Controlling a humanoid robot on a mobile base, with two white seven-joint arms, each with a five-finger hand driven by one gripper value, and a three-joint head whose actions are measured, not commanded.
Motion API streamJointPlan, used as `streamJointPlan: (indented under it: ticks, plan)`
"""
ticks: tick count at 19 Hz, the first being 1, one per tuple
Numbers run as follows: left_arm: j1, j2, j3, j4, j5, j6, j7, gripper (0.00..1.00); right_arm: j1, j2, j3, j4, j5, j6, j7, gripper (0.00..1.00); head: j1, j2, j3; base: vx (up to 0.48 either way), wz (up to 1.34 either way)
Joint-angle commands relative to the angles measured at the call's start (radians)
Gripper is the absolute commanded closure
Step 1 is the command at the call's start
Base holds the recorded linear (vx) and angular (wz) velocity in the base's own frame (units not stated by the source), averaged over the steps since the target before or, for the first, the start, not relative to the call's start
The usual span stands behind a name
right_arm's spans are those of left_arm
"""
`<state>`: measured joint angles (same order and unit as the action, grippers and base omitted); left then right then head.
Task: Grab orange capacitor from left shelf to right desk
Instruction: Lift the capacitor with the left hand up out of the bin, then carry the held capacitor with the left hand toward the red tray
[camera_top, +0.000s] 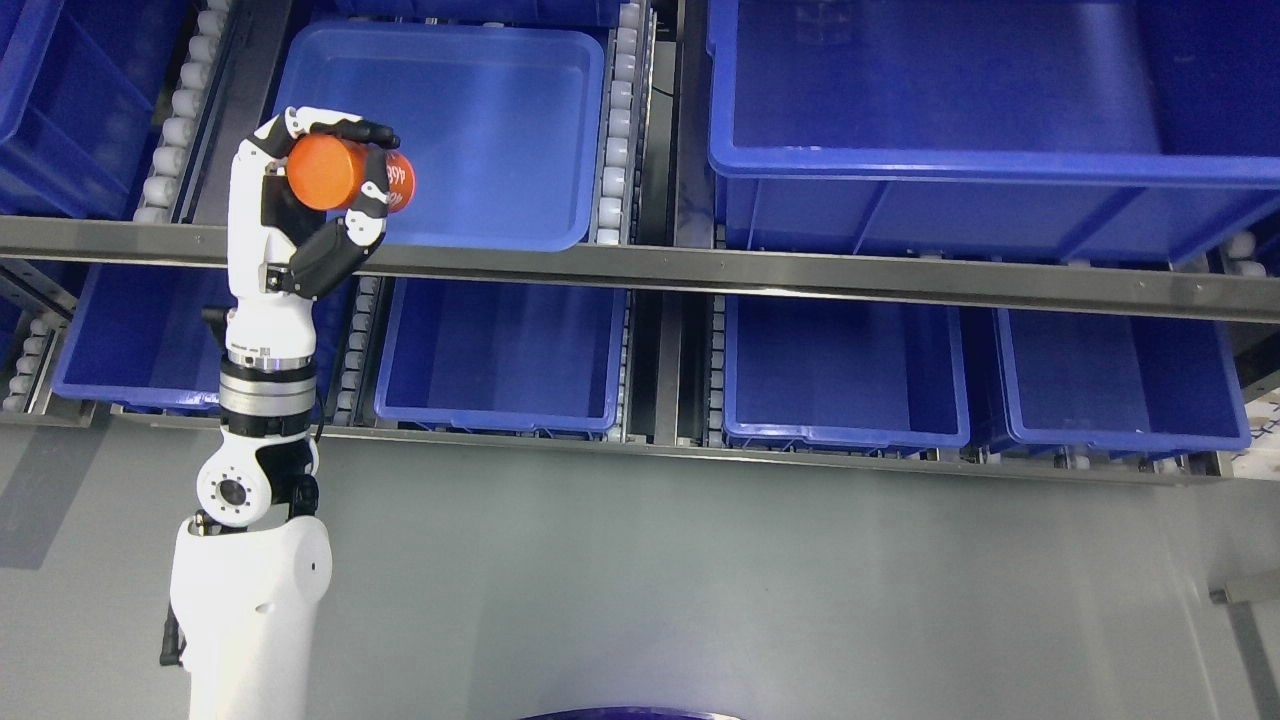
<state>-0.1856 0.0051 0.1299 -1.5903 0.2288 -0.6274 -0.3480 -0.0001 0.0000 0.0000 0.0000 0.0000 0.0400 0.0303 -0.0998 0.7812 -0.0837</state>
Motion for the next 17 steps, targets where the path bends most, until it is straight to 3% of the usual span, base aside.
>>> streamJointPlan:
  ticks: [1,6,13,17]
  plan:
    - [0.09,0.012,-0.016,-0.06,0.001,-0.028,-0.002,0.99,0.034,-0.017,-0.011,-0.023,0.0,0.0,0.0,0.0,0.0,0.0,0.0,-0.172,-0.03]
    - [0.195,0.012,-0.117,-0.06,0.001,-0.112,-0.003,0.99,0.034,-0.017,-0.011,-0.023,0.0,0.0,0.0,0.0,0.0,0.0,0.0,-0.191,0.08]
    - [0.212,0.012,-0.272,-0.057,0.001,-0.097,-0.003,0.99,0.034,-0.017,-0.012,-0.023,0.0,0.0,0.0,0.0,0.0,0.0,0.0,-0.119,0.13]
    - [0.213,0.013,-0.323,-0.056,0.0,-0.092,-0.003,0.99,0.034,-0.017,-0.011,-0.023,0.0,0.0,0.0,0.0,0.0,0.0,0.0,-0.016,-0.57]
